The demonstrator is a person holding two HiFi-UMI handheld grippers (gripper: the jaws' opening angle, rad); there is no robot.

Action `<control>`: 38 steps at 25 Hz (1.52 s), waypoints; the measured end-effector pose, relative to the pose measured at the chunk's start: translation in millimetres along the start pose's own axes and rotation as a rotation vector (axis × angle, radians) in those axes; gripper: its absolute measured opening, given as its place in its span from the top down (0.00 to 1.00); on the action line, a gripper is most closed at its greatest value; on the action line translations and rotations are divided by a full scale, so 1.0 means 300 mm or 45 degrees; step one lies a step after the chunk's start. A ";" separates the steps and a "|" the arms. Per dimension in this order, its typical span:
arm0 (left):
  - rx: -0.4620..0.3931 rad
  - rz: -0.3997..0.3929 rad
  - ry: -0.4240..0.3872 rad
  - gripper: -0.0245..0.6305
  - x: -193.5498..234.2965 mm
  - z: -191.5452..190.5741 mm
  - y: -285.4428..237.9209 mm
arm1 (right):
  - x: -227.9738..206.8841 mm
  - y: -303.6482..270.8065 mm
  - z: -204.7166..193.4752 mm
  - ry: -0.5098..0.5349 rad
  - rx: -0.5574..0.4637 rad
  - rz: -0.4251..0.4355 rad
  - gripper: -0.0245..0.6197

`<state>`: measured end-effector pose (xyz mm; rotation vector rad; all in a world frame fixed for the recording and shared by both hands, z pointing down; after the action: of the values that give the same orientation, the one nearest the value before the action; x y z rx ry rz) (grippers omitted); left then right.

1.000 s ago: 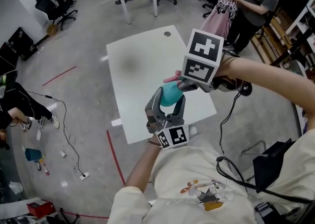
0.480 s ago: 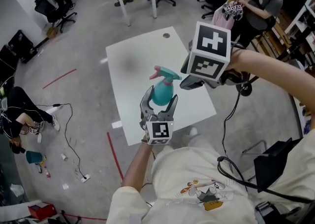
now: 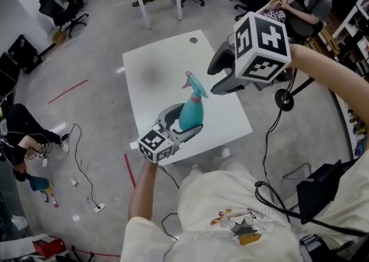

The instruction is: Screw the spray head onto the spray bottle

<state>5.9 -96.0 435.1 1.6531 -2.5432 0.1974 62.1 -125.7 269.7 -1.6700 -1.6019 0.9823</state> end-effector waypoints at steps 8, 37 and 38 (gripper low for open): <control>-0.077 -0.160 0.128 0.38 -0.034 0.047 -0.011 | 0.016 -0.001 0.012 0.365 0.054 0.034 0.67; -0.378 -0.561 0.478 0.39 -0.108 0.193 -0.072 | -0.012 0.072 -0.020 0.542 0.001 0.071 0.67; -0.381 -0.594 0.490 0.39 -0.119 0.200 -0.064 | 0.003 0.078 -0.013 0.592 0.023 0.085 0.67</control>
<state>37.0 -81.2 371.4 1.8155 -1.7623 0.0776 78.0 -126.5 252.2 -1.7877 -1.2310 0.5768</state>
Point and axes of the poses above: the fingertips, and each gripper's own axes: y backward along the fingers, x to its left, z out of its top, the point moved 2 cm from there along y, backward along the fingers, and after that the axes turned 5 degrees about -x, right-handed, at the moved point
